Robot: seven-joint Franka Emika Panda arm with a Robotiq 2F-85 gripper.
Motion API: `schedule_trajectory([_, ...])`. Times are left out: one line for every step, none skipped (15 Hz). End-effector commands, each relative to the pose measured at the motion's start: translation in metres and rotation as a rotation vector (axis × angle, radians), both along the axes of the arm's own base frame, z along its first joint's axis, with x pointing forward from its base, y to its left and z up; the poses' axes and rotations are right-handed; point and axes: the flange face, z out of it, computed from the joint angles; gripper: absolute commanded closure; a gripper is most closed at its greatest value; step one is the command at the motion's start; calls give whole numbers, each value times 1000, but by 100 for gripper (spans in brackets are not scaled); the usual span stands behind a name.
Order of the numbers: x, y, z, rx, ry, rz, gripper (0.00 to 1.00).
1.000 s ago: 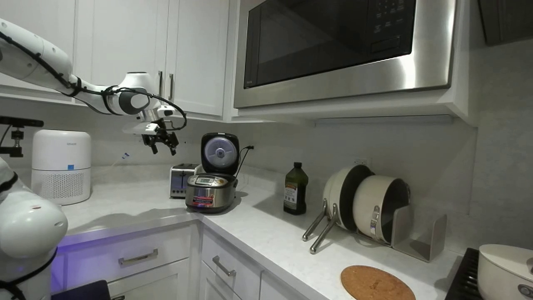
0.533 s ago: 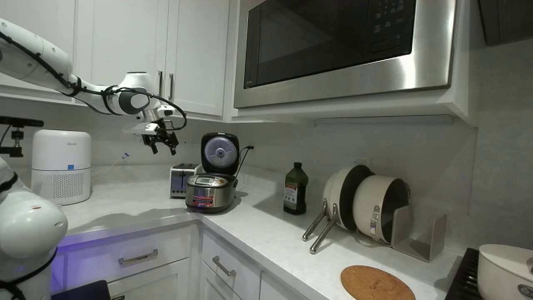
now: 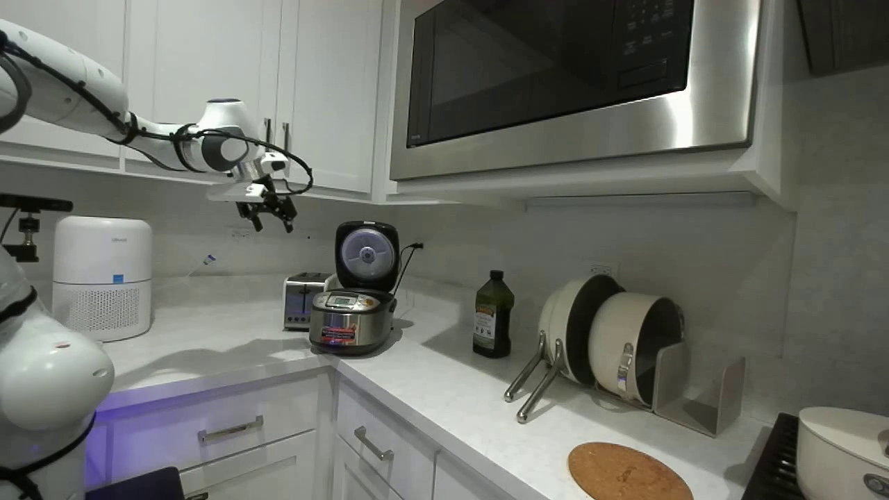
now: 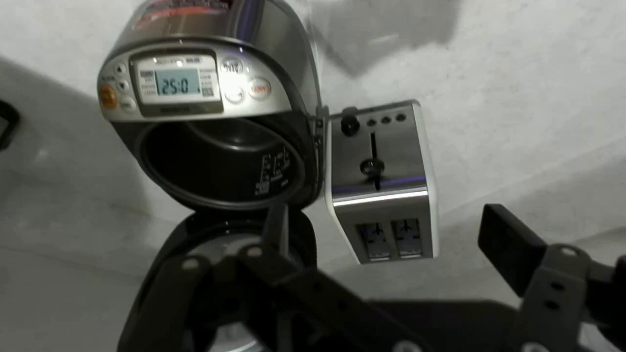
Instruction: Close the lid of the rice cooker.
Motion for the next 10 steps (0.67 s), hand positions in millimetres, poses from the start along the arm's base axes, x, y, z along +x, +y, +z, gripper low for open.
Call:
schedule_trajectory([34, 39, 39, 40, -82, 29, 0])
schedule_trajectory([43, 46, 48, 46, -103, 38, 0])
schedule_trajectory([53, 55, 55, 50, -133, 45, 0])
schedule_trajectory([62, 62, 60, 53, -159, 52, 0])
schedule_trajectory([74, 70, 64, 54, -191, 58, 0])
schedule_trajectory([86, 77, 67, 54, -215, 59, 0])
schedule_trajectory([100, 86, 67, 51, -243, 62, 0])
schedule_trajectory([112, 93, 68, 47, -266, 58, 0])
schedule_trajectory([127, 100, 66, 42, -285, 49, 0])
schedule_trajectory([142, 107, 65, 37, -301, 32, 0])
